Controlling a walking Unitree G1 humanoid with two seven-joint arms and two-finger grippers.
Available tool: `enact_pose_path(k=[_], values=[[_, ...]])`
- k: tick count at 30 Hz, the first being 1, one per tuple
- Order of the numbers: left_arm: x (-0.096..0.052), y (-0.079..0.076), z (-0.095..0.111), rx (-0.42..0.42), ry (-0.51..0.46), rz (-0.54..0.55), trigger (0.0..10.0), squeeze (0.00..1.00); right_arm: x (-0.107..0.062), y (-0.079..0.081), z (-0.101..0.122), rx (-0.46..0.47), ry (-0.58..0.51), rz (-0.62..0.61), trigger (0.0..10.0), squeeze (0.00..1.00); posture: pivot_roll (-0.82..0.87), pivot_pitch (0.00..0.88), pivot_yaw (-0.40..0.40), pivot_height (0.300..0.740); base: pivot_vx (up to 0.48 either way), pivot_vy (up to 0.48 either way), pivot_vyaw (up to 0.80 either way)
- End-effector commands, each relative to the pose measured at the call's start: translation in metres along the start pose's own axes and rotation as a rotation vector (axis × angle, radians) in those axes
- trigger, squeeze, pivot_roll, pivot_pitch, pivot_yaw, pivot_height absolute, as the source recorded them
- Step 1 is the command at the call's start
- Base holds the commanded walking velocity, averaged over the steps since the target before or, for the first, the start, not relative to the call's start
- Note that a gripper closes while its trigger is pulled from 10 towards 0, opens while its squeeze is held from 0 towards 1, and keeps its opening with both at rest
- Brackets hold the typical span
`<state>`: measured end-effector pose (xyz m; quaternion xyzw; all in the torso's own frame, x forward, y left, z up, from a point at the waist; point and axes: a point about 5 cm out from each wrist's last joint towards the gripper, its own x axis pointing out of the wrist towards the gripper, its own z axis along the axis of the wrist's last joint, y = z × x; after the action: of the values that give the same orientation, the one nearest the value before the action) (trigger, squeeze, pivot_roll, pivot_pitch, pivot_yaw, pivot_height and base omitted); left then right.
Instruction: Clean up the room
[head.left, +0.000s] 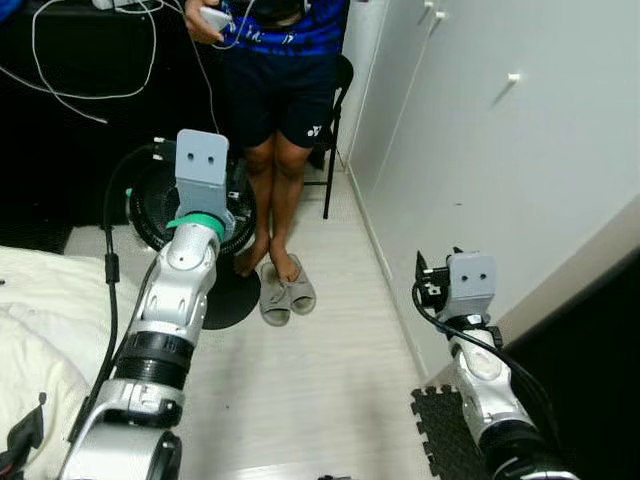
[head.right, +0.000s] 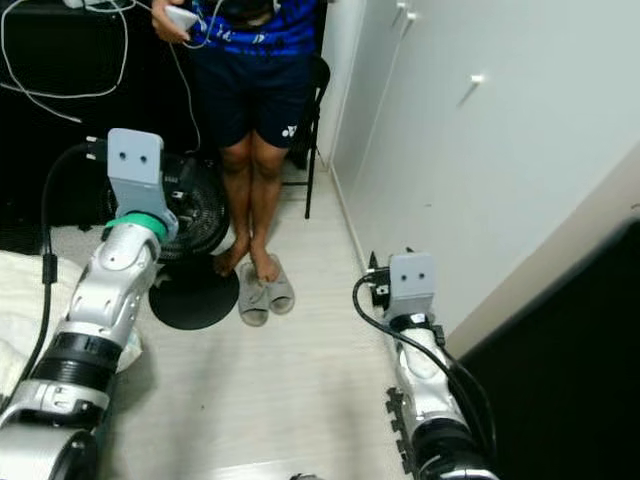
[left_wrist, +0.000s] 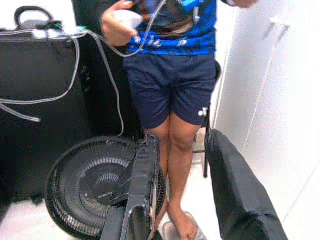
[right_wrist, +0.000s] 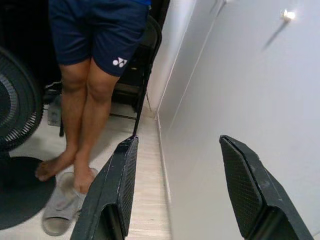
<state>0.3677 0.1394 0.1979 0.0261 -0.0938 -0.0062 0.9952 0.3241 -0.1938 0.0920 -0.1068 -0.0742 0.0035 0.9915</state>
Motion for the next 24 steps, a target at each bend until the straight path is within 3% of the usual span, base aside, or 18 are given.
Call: enact_pose_path(k=[1, 6, 24], values=[[-0.004, 0.000, -0.007, -0.025, 0.028, 0.017, 10.0, 0.00, 0.001, -0.004, -0.003, -0.027, 0.025, 0.017, 10.0, 0.00, 0.03, 0.006, -0.109, 0.740, 0.000, 0.000, 0.00], [-0.008, 0.003, -0.017, -0.036, 0.070, 0.036, 10.0, 0.00, 0.005, -0.003, 0.001, -0.008, 0.016, 0.004, 10.0, 0.00, 0.02, 0.003, -0.082, 0.740, 0.000, 0.000, 0.00], [-0.005, -0.005, -0.014, 0.008, 0.061, -0.005, 10.0, 0.00, -0.002, -0.005, -0.005, 0.013, 0.036, -0.029, 10.0, 0.00, 0.00, 0.000, -0.048, 0.740, 0.000, -0.014, 0.00]])
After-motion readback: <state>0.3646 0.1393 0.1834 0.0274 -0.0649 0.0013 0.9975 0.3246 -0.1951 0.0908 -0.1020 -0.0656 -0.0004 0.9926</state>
